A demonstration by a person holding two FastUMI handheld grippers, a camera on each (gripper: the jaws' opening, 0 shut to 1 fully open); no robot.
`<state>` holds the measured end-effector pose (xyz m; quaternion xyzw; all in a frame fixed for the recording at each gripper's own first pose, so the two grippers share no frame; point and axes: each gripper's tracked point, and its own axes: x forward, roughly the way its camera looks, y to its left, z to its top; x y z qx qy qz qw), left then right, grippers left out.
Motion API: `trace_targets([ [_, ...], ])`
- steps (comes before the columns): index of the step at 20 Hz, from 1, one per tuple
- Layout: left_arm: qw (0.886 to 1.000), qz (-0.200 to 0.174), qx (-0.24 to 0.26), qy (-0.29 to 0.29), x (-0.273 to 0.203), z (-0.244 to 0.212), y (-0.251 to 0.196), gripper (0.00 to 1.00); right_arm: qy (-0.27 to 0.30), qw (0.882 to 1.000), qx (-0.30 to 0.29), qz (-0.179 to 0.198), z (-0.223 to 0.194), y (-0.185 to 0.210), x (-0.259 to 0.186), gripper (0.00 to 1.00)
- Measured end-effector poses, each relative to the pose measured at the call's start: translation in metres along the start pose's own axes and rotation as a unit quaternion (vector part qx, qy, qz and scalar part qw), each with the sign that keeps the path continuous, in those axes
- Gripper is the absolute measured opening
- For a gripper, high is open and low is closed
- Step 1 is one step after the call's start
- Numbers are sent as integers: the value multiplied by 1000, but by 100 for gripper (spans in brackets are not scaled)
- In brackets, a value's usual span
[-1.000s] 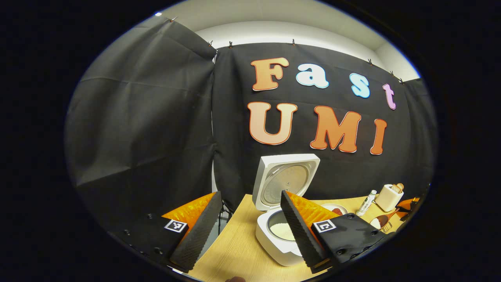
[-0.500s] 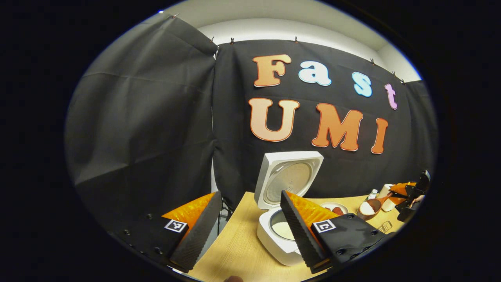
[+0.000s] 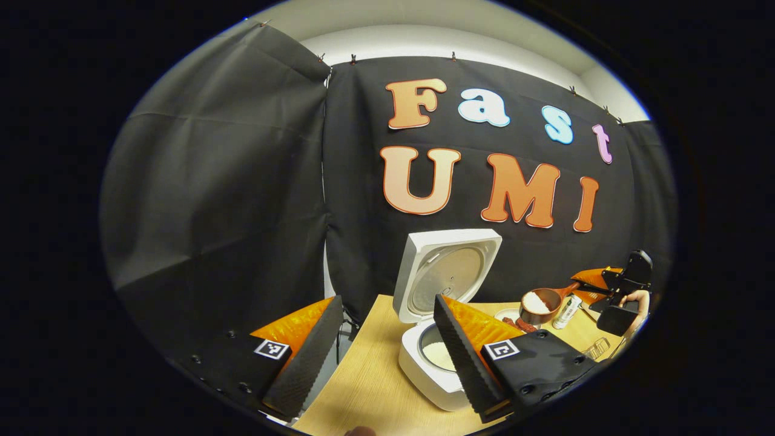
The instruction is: Close the left gripper, press the button to open the rice cooker; take a wooden spoon from the chopstick holder with the right hand, scoop a spoonful of rice and pour it into the rice cooker, then put the wooden spoon back into the chopstick holder.
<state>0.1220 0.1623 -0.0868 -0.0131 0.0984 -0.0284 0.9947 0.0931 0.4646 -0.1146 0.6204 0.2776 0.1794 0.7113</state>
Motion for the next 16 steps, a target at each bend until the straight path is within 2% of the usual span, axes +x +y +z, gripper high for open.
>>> trace_targets([
  [7, 1000, 2, 3, 5, 15, -3, 5, 100, -1, 994, -106, -5, -22, 22, 35, 6],
  [11, 1000, 4, 4, 10, 21, -8, 9, 100, -10, 979, -204, 9, -30, 49, 43, 6],
  [16, 1000, 2, -1, 15, 24, -12, 10, 100, -8, 959, -281, 22, -40, 67, 44, 6],
])
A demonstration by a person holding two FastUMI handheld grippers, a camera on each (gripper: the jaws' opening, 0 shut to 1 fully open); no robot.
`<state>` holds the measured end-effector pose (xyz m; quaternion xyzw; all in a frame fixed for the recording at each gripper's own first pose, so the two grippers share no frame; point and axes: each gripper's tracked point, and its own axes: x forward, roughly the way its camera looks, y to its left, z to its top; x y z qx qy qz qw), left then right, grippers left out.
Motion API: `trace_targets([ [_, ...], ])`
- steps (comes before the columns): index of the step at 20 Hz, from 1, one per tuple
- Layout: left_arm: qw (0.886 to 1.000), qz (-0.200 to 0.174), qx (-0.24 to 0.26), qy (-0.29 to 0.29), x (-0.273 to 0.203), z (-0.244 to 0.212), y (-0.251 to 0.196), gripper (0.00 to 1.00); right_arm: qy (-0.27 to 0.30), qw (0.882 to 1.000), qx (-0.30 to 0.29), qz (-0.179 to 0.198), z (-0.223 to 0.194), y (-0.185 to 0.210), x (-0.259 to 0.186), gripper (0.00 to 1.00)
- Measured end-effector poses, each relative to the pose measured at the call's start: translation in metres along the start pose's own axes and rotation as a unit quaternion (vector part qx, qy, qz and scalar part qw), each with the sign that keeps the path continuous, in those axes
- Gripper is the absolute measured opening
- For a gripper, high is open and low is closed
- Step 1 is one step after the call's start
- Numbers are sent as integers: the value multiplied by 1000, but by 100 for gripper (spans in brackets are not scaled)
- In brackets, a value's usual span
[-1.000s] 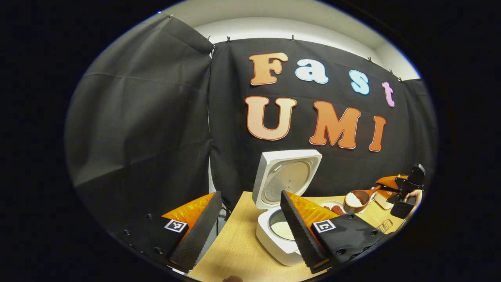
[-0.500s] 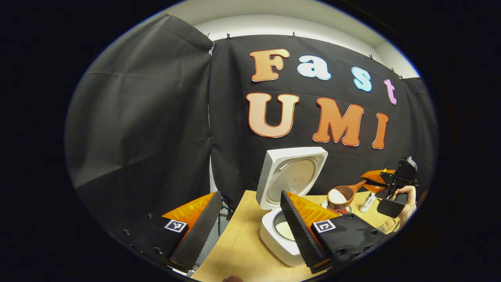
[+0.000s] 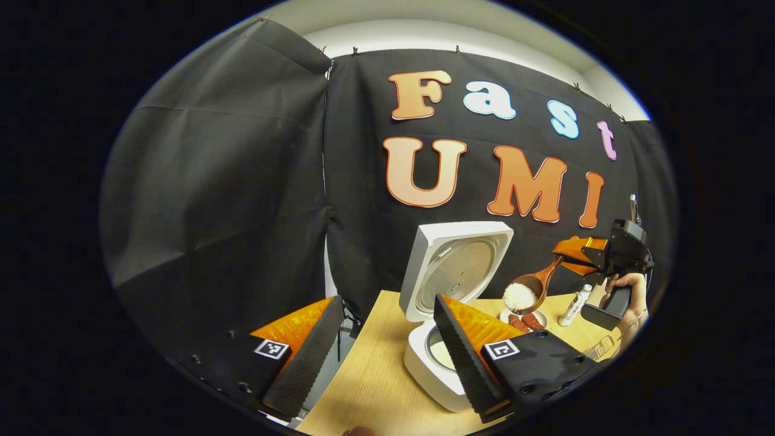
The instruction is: Close the left gripper, press the button to open the rice cooker; take a wooden spoon from the chopstick holder with the right hand, scoop a spoonful of rice and pour it into the rice cooker, then put the wooden spoon back into the chopstick holder.
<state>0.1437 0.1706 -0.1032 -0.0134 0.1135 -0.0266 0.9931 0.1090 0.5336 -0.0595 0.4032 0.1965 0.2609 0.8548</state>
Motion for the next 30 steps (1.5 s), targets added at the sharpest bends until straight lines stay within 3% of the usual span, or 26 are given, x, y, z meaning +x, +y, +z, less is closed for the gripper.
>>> trace_targets([
  [22, 1000, -1, 0, -4, 0, 3, 5, 100, 9, 996, -81, 29, -6, 34, 0, 6],
  [30, 1000, 0, 1, -2, 2, 2, 6, 100, 7, 990, -138, 33, -11, 40, -1, 6],
])
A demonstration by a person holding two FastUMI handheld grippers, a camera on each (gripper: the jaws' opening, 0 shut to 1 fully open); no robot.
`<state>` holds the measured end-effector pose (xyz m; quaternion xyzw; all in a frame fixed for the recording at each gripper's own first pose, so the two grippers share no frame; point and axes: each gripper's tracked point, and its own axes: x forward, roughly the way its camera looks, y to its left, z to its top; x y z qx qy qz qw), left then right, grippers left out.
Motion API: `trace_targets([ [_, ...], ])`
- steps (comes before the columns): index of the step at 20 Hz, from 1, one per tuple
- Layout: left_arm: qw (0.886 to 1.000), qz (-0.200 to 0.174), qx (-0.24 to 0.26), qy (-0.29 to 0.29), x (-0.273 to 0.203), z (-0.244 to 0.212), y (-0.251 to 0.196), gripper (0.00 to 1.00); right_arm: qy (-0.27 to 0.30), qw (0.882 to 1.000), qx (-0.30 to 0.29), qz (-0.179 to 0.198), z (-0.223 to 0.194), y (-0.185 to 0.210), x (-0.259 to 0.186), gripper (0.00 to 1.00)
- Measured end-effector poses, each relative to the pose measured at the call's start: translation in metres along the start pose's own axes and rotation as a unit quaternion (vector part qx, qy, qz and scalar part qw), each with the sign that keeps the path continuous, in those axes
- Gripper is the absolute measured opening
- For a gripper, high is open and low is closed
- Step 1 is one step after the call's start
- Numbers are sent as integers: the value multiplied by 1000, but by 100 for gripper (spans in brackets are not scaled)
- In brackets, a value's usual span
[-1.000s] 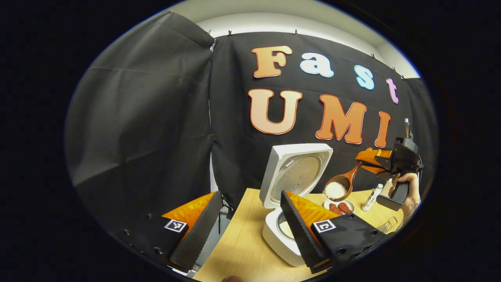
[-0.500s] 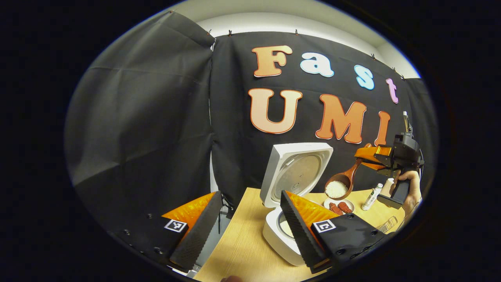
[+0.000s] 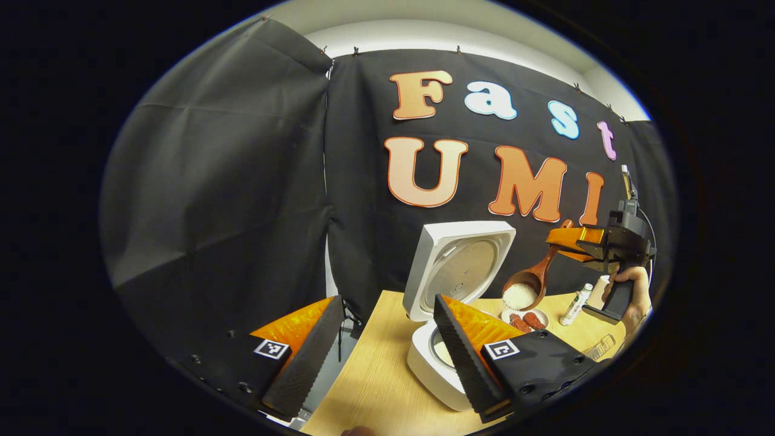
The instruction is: Close the left gripper, press the button to open the rice cooker; take a wooden spoon from the chopstick holder with the right hand, scoop a spoonful of rice and pour it into the rice cooker, then put the wooden spoon back into the chopstick holder.
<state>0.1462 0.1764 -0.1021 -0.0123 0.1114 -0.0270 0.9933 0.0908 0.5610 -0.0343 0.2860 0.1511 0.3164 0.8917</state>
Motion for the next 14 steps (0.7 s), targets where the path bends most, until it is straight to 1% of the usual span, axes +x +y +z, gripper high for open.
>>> trace_targets([
  [4, 1000, 1, 1, -1, -1, 1, 0, 100, -1, 999, -41, 2, -2, 6, 0, 6],
  [14, 1000, 6, -1, 3, -3, -3, 5, 100, -4, 994, -105, 18, -7, 24, -5, 6],
])
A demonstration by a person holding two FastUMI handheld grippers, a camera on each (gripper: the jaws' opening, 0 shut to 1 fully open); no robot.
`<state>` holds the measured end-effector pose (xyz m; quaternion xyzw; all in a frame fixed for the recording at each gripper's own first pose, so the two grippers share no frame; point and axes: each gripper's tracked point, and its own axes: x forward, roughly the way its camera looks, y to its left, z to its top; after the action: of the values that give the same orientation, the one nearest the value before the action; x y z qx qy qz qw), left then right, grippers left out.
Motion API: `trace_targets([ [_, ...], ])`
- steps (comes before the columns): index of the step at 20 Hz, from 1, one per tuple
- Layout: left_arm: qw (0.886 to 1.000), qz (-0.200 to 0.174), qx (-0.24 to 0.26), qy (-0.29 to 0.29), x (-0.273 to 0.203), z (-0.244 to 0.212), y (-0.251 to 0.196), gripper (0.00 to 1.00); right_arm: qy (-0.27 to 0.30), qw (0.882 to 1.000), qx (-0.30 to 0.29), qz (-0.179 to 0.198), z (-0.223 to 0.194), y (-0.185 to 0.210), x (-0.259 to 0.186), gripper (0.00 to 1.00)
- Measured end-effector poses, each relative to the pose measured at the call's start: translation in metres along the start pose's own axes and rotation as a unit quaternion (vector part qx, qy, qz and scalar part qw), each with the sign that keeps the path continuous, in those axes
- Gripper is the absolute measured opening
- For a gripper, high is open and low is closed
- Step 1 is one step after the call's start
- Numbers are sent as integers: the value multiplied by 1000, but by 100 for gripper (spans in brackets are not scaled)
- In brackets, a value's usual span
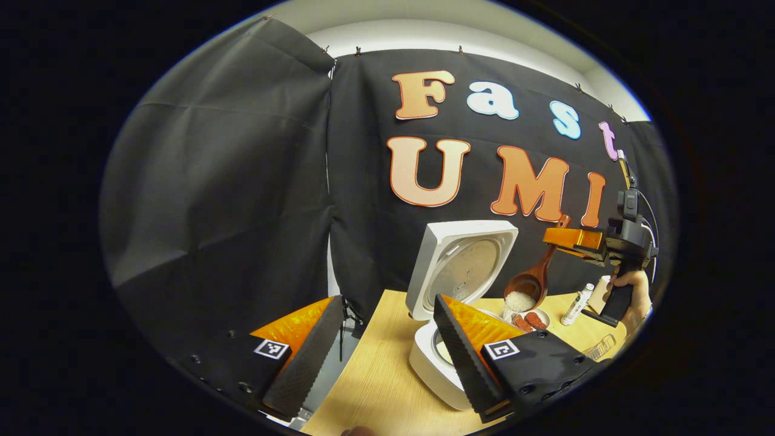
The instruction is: Close the left gripper, press the button to open the rice cooker; take a wooden spoon from the chopstick holder with the right hand, scoop a spoonful of rice and pour it into the rice cooker, then put the wooden spoon back into the chopstick holder.
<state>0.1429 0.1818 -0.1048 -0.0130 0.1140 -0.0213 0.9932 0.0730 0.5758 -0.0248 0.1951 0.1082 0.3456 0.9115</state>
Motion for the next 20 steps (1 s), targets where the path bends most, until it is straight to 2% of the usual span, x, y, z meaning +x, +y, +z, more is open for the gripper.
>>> trace_targets([
  [11, 1000, 11, 4, 3, -6, -2, 11, 100, -7, 994, -104, 20, -10, 17, -3, 6],
  [20, 1000, 11, 9, 9, -9, -7, 9, 100, -5, 982, -188, 29, -21, 26, -8, 6],
])
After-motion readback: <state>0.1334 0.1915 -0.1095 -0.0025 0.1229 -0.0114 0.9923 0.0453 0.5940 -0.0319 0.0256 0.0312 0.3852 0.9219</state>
